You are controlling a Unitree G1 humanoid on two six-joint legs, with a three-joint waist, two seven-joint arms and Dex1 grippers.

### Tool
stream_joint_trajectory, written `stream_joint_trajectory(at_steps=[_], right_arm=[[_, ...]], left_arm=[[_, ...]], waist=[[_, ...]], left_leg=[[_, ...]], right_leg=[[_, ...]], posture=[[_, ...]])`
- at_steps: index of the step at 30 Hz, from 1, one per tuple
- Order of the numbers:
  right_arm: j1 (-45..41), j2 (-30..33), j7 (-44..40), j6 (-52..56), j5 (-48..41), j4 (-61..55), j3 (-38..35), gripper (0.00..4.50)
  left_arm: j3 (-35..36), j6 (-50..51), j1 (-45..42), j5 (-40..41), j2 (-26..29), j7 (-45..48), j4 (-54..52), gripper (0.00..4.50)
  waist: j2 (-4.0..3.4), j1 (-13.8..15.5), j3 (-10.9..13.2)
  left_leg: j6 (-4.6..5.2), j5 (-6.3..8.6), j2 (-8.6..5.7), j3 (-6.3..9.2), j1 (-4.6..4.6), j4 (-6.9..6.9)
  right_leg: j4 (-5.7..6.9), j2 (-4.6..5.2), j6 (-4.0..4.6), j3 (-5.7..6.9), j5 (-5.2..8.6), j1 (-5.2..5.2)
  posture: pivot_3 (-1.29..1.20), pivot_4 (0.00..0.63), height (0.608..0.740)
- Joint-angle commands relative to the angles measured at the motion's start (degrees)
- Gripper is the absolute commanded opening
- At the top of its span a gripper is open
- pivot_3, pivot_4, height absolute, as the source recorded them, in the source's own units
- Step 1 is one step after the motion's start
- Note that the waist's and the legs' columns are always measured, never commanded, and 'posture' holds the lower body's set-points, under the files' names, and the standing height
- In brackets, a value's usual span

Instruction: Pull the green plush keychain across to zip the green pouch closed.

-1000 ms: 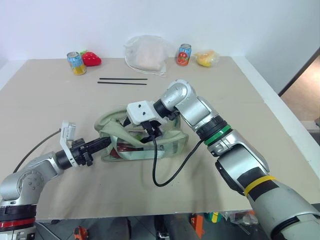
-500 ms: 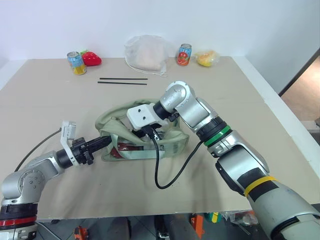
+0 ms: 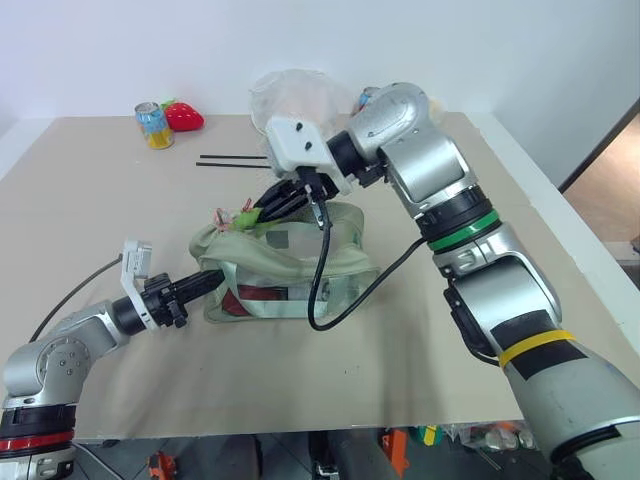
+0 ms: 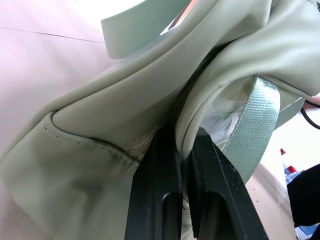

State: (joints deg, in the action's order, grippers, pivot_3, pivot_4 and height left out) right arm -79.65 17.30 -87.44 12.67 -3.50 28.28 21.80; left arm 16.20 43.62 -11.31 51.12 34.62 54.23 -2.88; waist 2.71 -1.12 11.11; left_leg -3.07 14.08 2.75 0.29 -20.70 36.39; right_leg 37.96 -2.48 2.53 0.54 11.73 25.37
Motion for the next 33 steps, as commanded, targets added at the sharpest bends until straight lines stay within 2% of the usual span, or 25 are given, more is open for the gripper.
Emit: stream_joint_trajectory(at_steps=[1,6,13,16,23,27,33], right_arm=[[-0.29,1.58,-2.19,3.0,-3.87,-6.75,-2.8,0.02],[0.79,5.47,0.22,-0.23,-1.57,-8.04,-1.99,0.02],[-0.93,12.58,4.13,-5.79,1.94,-3.56,-3.9,0.02],[-2.3,18.63,5.58,-8.64,4.28,0.36,-5.16,0.02],[-0.12,30.06,4.68,-10.17,4.69,1.3,-6.28,0.02],[2.07,31.78,4.05,-5.68,0.68,-4.57,-7.85,0.02],[4.81,32.5,6.12,-3.06,-0.57,-9.11,-7.17,0.02]], left_arm=[[-1.6,0.49,-0.17,-1.66,-0.39,-0.84,0.89,0.0],[-1.74,0.53,-0.56,-1.67,-0.5,-0.84,1.08,0.0],[-1.87,0.84,-0.32,-1.71,-0.62,-1.01,0.75,0.0],[-1.78,1.06,-0.08,-1.63,-0.56,-1.07,0.46,0.0],[-1.51,1.45,0.68,-0.93,-0.13,-1.4,-0.24,0.0],[-1.86,1.75,0.48,-0.79,0.47,-1.14,0.21,0.0],[-2.45,1.76,-1.45,-0.81,0.55,-1.13,1.41,0.0]], waist=[[0.0,0.02,0.0],[0.0,0.06,0.0],[0.0,0.09,0.0],[0.01,0.23,0.01],[0.01,0.0,0.01],[-0.02,0.01,0.02],[-0.02,0.03,0.03]], left_leg=[[0.0,0.0,0.0,0.01,0.0,0.0],[0.0,0.0,-0.03,0.03,-0.02,0.02],[0.0,0.0,-0.07,0.01,-0.04,0.03],[0.0,0.0,-0.11,0.03,-0.09,0.03],[0.19,0.12,-0.07,-0.01,-0.45,0.05],[0.35,0.21,-0.01,0.01,-0.49,0.03],[0.34,0.22,-0.05,-0.01,-0.51,0.08]], right_leg=[[0.0,0.0,0.0,0.01,0.0,0.0],[0.0,0.03,-0.01,0.03,0.0,0.0],[-0.01,0.05,-0.02,0.01,-0.01,0.01],[-0.03,0.1,-0.02,0.03,-0.01,0.01],[-0.52,0.04,-0.11,-0.05,-0.06,0.08],[-0.61,-0.03,-0.08,-0.05,-0.04,0.08],[-0.66,0.01,-0.14,-0.06,-0.08,0.08]], posture=[[0.0,0.15,0.74],[0.0,0.15,0.74],[0.0,0.15,0.74],[0.0,0.15,0.74],[0.0,0.15,0.74],[0.0,0.15,0.74],[0.0,0.15,0.74]])
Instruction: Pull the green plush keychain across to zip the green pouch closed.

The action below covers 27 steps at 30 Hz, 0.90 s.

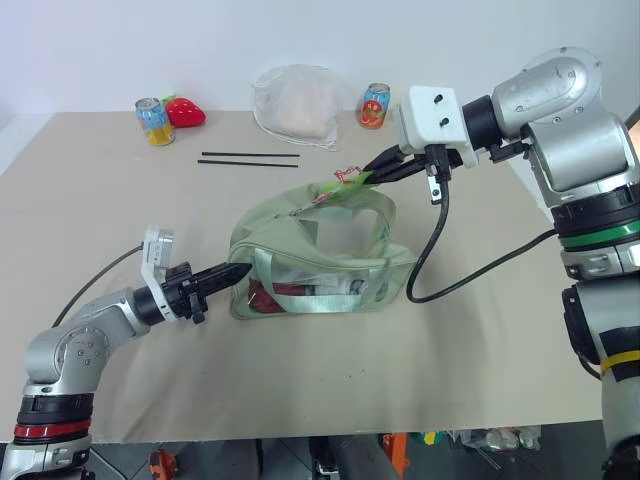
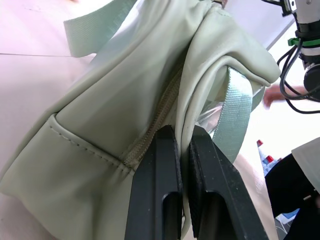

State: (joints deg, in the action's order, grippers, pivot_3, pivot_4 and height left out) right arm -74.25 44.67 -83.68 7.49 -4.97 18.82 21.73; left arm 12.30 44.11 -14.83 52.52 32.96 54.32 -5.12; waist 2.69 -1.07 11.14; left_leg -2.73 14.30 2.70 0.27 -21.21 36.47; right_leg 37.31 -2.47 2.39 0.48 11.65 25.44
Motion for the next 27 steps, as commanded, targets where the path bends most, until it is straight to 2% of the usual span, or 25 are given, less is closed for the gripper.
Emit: stream_joint_trajectory(at_steps=[1,5,10,15,19,27], right_arm=[[-0.39,4.85,2.18,2.8,0.06,-0.88,-7.22,0.02],[-0.3,0.55,1.02,9.36,-6.51,-8.24,-7.98,0.02],[-2.47,-6.95,1.58,24.57,-18.7,-16.85,-10.51,0.02],[-6.75,-6.9,0.39,31.19,-23.8,-16.72,-12.9,0.02],[-4.7,-2.81,-2.24,25.32,-18.49,-14.79,-9.81,0.02],[-1.58,2.46,-1.81,10.79,-5.86,-7.43,-6.35,0.02]], left_arm=[[1.34,1.23,2.03,-2.27,2.22,-1.16,3.71,0.0],[0.99,1.11,2.34,-2.46,2.21,-0.91,3.75,0.0],[0.18,0.6,1.39,-2.85,1.98,-0.84,4.92,0.0],[0.26,0.32,1.17,-2.48,1.52,-1.21,4.56,0.0],[0.79,0.17,2.68,-2.09,1.37,-1.59,3.51,0.0],[1.69,0.56,4.34,-1.31,1.26,-2.25,2.01,0.0]], waist=[[0.0,-0.03,0.0],[0.0,-0.02,0.0],[-0.03,-0.44,0.0],[-0.05,-0.17,0.02],[-0.04,-0.14,0.01],[-0.04,-0.15,0.01]], left_leg=[[0.0,0.0,0.0,-0.01,0.01,0.01],[0.0,0.0,0.02,0.01,0.01,0.01],[0.0,0.0,0.17,-0.02,0.02,-0.05],[0.01,-0.02,0.21,0.08,0.13,0.01],[0.01,-0.01,0.15,0.05,0.06,0.03],[0.1,0.04,0.15,-0.02,0.08,0.03]], right_leg=[[0.0,0.0,-0.01,0.0,-0.01,0.0],[0.0,-0.03,-0.02,0.01,-0.01,0.0],[0.04,-0.19,0.0,-0.04,-0.01,-0.05],[0.11,-0.22,0.01,0.08,-0.01,-0.02],[0.1,-0.16,0.01,0.06,-0.01,0.0],[0.06,-0.18,0.01,-0.01,-0.01,-0.01]], posture=[[0.0,0.15,0.74],[0.0,0.15,0.74],[0.0,0.15,0.74],[0.0,0.15,0.74],[0.0,0.15,0.74],[0.0,0.15,0.74]])
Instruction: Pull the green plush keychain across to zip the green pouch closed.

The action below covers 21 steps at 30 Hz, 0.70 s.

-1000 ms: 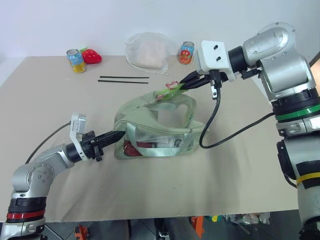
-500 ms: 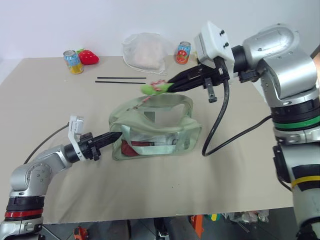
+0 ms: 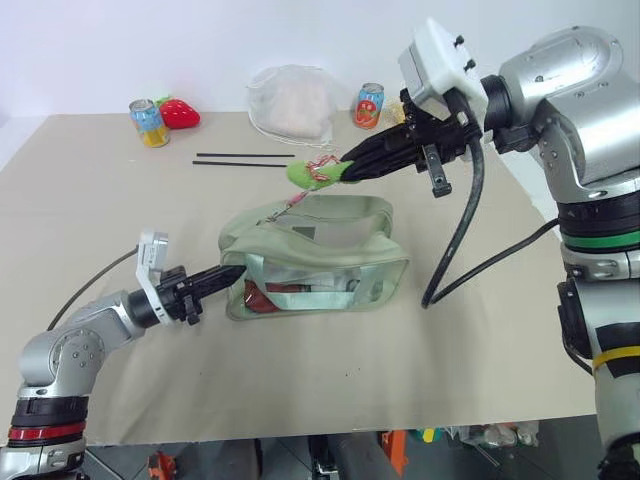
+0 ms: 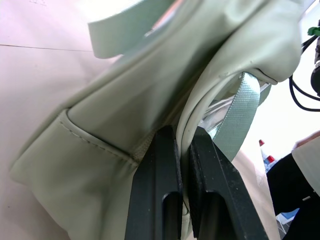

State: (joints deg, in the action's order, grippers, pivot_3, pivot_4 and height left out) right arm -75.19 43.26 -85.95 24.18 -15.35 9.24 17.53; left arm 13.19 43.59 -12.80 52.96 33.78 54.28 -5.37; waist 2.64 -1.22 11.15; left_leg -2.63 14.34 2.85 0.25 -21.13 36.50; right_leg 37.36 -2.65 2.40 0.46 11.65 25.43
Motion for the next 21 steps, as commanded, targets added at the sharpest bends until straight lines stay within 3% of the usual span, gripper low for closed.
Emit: stream_joint_trajectory(at_steps=[1,9,21], right_arm=[[-0.18,4.73,1.03,-8.49,6.8,3.14,-1.47,0.02],[0.26,6.3,1.11,-12.47,10.94,5.51,-1.26,0.02],[2.86,3.41,-0.96,-3.19,2.88,-3.65,-2.39,0.02]], left_arm=[[0.87,1.17,2.35,-1.68,0.41,-2.26,2.19,0.0],[0.52,1.53,2.16,-1.91,0.03,-2.18,2.46,0.0],[0.77,1.41,1.8,-1.75,-0.35,-2.6,2.5,0.0]], waist=[[0.0,0.0,0.0],[0.0,0.02,0.0],[0.0,0.04,0.0]], left_leg=[[0.0,0.0,0.0,0.0,0.0,0.0],[0.0,0.0,-0.02,0.0,-0.02,0.02],[0.0,0.0,-0.05,0.01,0.0,0.04]], right_leg=[[0.0,0.0,0.0,0.0,0.0,0.0],[0.0,0.05,0.0,0.0,0.0,-0.01],[0.02,0.06,0.0,-0.01,0.0,-0.02]], posture=[[0.0,0.15,0.74],[0.0,0.15,0.74],[0.0,0.15,0.74]])
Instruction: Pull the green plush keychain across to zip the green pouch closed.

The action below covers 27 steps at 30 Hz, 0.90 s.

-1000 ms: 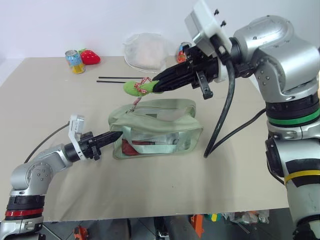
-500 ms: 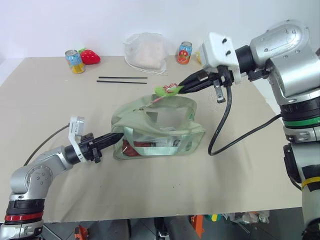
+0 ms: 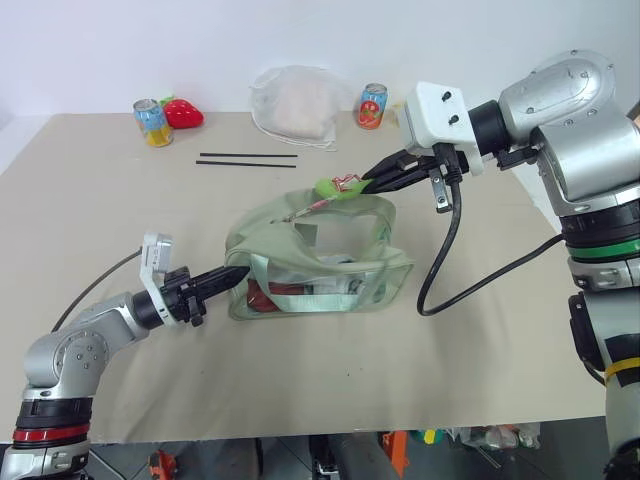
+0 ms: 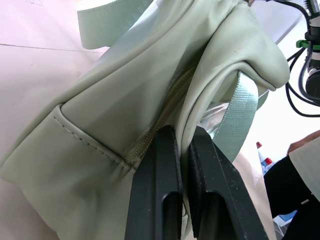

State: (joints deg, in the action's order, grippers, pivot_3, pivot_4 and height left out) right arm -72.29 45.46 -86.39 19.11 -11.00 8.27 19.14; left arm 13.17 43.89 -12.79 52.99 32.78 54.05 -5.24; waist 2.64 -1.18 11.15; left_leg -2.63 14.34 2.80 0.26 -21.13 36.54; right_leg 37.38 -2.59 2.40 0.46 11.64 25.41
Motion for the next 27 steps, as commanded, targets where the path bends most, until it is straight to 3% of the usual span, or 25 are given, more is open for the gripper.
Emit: stream_joint_trajectory(at_steps=[1,20,27], right_arm=[[0.41,1.08,-0.29,1.89,-1.43,-3.07,-3.68,0.02],[-4.13,6.34,-2.98,-1.29,1.77,4.65,-4.14,0.02],[3.26,2.09,-1.94,14.66,-9.64,-12.13,-3.65,0.02]], left_arm=[[1.04,1.09,1.58,-1.69,0.46,-2.76,2.42,0.0],[1.9,1.62,3.12,-0.43,0.93,-3.37,1.52,0.0],[1.61,1.13,3.22,-0.45,0.29,-3.53,1.65,0.0]], waist=[[0.0,0.0,0.0],[0.0,0.06,0.0],[0.01,0.05,-0.02]], left_leg=[[0.0,0.0,0.01,0.01,0.0,0.0],[0.0,0.0,-0.01,-0.02,0.05,0.06],[0.0,0.0,-0.02,-0.01,0.03,0.06]], right_leg=[[0.0,-0.01,0.0,0.0,0.0,0.0],[0.08,0.0,0.0,-0.02,-0.01,-0.04],[0.09,0.03,0.01,-0.03,0.0,-0.04]], posture=[[0.0,0.15,0.74],[0.0,0.15,0.74],[0.0,0.15,0.74]])
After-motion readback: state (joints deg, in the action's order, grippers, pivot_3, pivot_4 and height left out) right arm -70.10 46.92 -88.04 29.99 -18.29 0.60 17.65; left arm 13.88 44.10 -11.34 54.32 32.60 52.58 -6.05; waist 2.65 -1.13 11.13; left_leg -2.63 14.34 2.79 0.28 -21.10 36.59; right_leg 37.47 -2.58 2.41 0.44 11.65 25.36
